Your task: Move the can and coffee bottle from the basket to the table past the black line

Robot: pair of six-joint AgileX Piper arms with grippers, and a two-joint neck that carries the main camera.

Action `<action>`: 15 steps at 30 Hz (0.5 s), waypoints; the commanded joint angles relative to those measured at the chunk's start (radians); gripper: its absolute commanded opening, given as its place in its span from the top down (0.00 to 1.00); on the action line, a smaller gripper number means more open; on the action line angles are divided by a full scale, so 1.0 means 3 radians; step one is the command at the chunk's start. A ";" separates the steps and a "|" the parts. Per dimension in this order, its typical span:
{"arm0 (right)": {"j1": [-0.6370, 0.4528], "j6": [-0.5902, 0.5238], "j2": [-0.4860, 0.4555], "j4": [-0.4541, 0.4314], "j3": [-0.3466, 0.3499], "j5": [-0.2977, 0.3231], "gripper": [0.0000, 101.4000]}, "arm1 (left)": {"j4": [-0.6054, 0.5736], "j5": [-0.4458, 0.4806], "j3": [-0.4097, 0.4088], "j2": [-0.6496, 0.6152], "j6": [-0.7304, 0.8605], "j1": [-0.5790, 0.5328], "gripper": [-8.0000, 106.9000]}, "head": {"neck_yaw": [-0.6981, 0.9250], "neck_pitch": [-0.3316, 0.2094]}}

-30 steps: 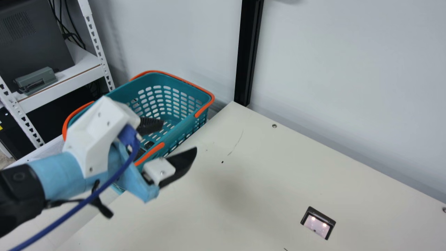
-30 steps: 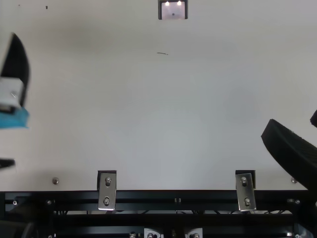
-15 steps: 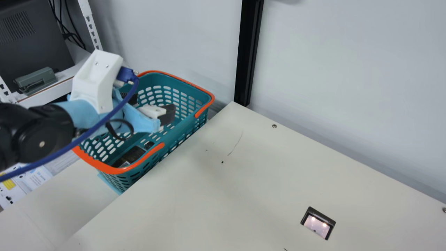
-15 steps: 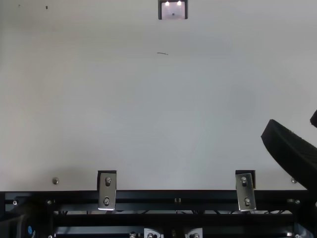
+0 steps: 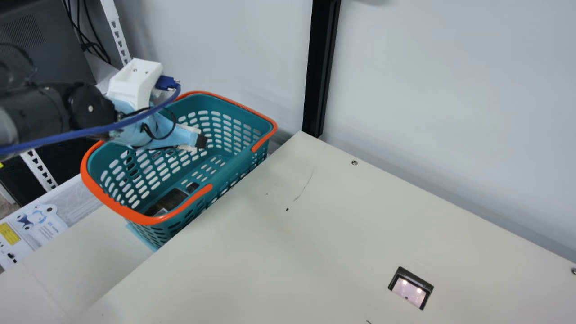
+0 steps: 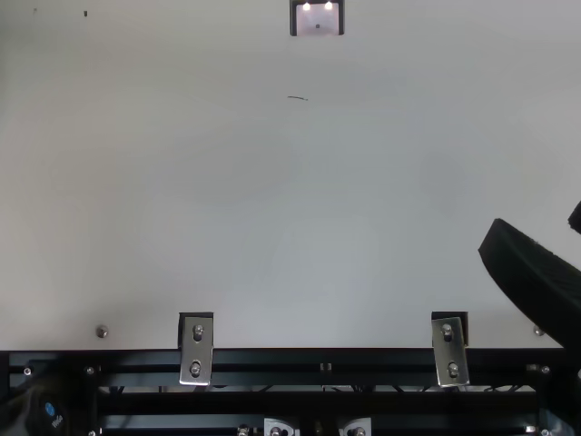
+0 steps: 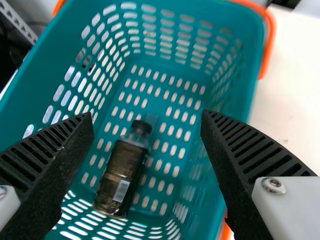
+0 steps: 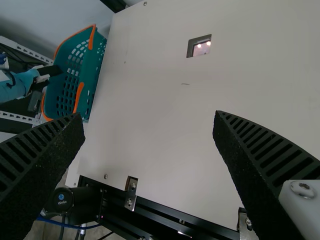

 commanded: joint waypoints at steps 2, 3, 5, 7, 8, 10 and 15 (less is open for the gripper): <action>0.0000 0.0000 0.0000 0.0000 0.0000 0.0000 0.00 | -0.0070 0.0253 -0.0271 0.0291 0.0273 0.0137 0.15 | 0.0063 -0.0074; 0.0000 0.0000 0.0000 0.0000 0.0000 0.0000 0.00 | -0.0085 0.0322 -0.0349 0.0364 0.0331 0.0172 0.15 | 0.0063 -0.0074; 0.0000 0.0000 0.0000 0.0000 0.0000 0.0000 0.00 | -0.0094 0.0464 -0.0497 0.0507 0.0432 0.0226 0.15 | 0.0063 -0.0074; 0.0000 0.0000 0.0000 0.0000 0.0000 0.0000 0.00 | -0.0082 0.0601 -0.0639 0.0647 0.0517 0.0267 0.15 | 0.0063 -0.0074; 0.0000 0.0000 0.0000 0.0000 0.0000 0.0000 0.00 | -0.0078 0.0670 -0.0703 0.0714 0.0558 0.0280 0.15 | 0.0063 -0.0074; 0.0000 0.0000 0.0000 0.0000 0.0000 0.0000 0.00 | -0.0061 0.0804 -0.0827 0.0847 0.0648 0.0303 0.15 | 0.0063 -0.0074; 0.0000 0.0000 0.0000 0.0000 0.0000 0.0000 0.00 | -0.0029 0.1096 -0.1054 0.1165 0.0860 0.0340 0.15 | 0.0063 -0.0074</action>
